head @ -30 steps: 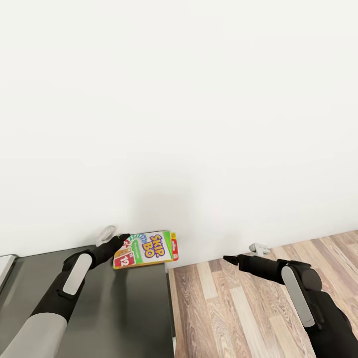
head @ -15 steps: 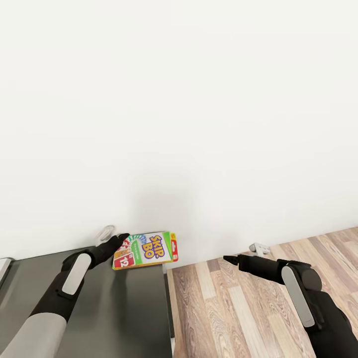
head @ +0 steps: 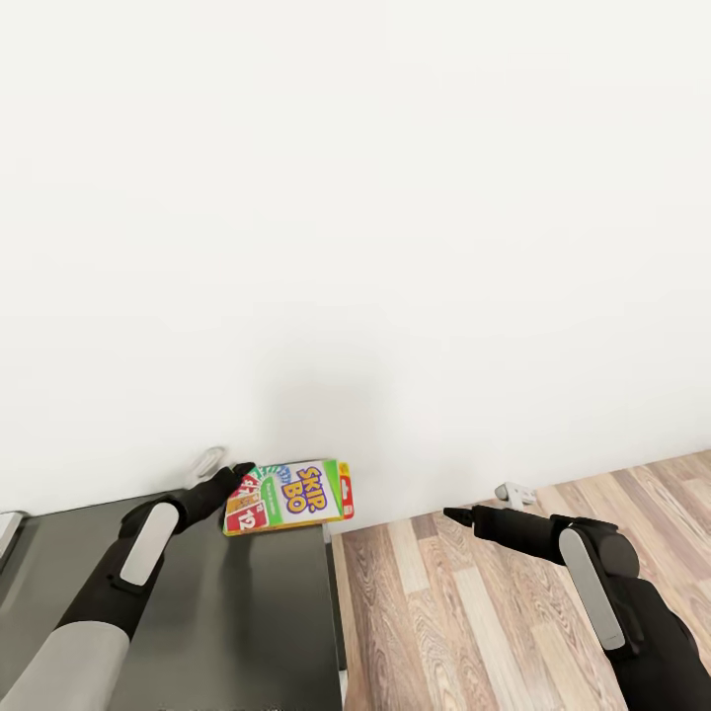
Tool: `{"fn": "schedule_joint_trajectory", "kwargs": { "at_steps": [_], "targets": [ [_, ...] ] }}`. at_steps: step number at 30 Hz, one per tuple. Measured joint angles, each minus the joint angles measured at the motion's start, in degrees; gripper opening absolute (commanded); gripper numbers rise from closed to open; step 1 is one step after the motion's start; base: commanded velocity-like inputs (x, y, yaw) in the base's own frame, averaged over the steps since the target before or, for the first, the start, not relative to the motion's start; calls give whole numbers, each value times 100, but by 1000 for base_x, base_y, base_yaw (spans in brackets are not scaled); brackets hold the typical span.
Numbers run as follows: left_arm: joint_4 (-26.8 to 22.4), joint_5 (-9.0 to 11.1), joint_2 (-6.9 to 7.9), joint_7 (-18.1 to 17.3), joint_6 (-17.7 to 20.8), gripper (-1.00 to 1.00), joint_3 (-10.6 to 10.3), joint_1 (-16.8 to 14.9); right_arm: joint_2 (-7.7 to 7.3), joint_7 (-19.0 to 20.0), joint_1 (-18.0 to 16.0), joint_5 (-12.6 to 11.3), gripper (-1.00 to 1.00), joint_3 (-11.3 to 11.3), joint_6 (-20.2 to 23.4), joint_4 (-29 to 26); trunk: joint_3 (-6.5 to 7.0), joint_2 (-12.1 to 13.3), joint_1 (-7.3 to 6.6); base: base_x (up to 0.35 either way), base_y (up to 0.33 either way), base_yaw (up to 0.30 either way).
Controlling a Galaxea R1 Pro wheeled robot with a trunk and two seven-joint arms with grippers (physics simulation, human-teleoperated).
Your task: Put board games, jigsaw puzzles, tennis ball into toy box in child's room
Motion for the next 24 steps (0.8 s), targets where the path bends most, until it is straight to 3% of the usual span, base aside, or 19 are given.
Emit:
{"fn": "schedule_joint_trajectory", "kwargs": {
  "at_steps": [11,21,23,24],
  "targets": [
    [-5,3,20,0,6,100,7,2,0,0,0,0,100,0,0,0,0,0,2,-208,-35,-2],
    [-208,20,54,-18,34,100,67,2,0,-3,0,9,100,-12,0,14,0,0,0,-53,-7,-38],
    [-1380,39,121,-23,60,100,122,5,2,-20,0,11,100,-20,-58,22,1,-2,-3,-3,0,-3],
    [-2226,46,143,-28,68,100,76,151,13,-26,0,5,100,-2,-142,22,1,1,0,0,0,0]
  ]
}}
